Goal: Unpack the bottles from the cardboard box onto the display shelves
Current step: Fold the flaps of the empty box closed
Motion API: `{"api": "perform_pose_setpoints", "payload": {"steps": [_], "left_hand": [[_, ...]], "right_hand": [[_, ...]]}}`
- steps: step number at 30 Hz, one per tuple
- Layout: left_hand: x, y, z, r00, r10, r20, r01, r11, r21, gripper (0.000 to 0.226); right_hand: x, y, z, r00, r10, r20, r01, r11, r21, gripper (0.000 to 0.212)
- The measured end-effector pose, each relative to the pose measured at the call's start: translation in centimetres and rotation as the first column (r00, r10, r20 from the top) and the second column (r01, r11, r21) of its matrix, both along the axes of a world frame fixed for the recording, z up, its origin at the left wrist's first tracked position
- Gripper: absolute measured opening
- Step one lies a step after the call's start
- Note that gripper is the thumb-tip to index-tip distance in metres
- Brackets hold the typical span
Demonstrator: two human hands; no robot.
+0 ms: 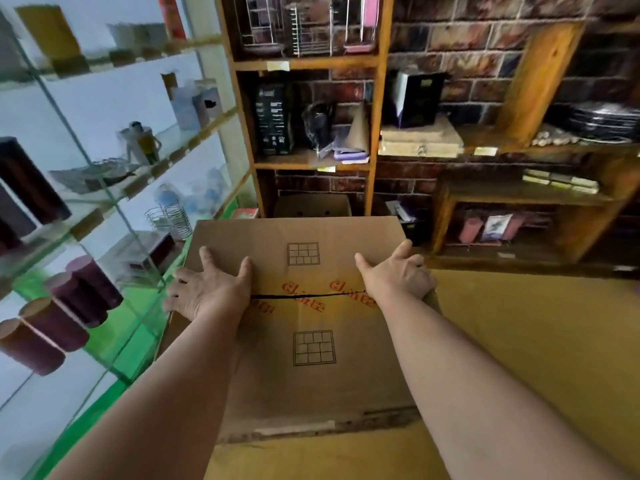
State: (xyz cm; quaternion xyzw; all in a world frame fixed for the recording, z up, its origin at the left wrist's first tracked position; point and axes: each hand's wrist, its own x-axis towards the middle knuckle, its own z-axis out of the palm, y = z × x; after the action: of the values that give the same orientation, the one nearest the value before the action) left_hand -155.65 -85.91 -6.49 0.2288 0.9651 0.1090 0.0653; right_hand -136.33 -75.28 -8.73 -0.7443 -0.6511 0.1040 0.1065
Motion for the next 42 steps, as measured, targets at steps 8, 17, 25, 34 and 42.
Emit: {"api": "perform_pose_setpoints", "payload": {"steps": [8,17,25,34,42], "left_hand": [[3.4,15.7,4.1,0.960,-0.276,-0.039,0.279,0.955,0.100,0.080],[13.6,32.5,7.3,0.816,-0.568,-0.107,0.575,0.816,0.049,0.079],[25.7,45.5,4.4,0.720,-0.694,-0.009,0.692,0.716,0.090,0.077],[36.2,59.2,1.5,0.621,-0.782,0.050,0.782,0.622,0.031,0.078],[45.0,70.8,-0.2,0.503,-0.857,0.114,0.863,0.504,-0.018,0.074]], "right_hand": [[5.9,10.1,5.1,0.967,-0.253,-0.039,0.256,0.963,0.084,0.093],[16.1,19.6,7.3,0.816,-0.568,-0.110,0.577,0.811,0.097,0.097],[27.8,29.0,6.5,0.731,-0.683,-0.004,0.681,0.728,0.080,0.097],[37.4,39.5,3.9,0.643,-0.766,-0.019,0.766,0.643,-0.007,0.094],[44.7,48.7,0.8,0.530,-0.848,0.003,0.844,0.527,-0.101,0.097]]}}
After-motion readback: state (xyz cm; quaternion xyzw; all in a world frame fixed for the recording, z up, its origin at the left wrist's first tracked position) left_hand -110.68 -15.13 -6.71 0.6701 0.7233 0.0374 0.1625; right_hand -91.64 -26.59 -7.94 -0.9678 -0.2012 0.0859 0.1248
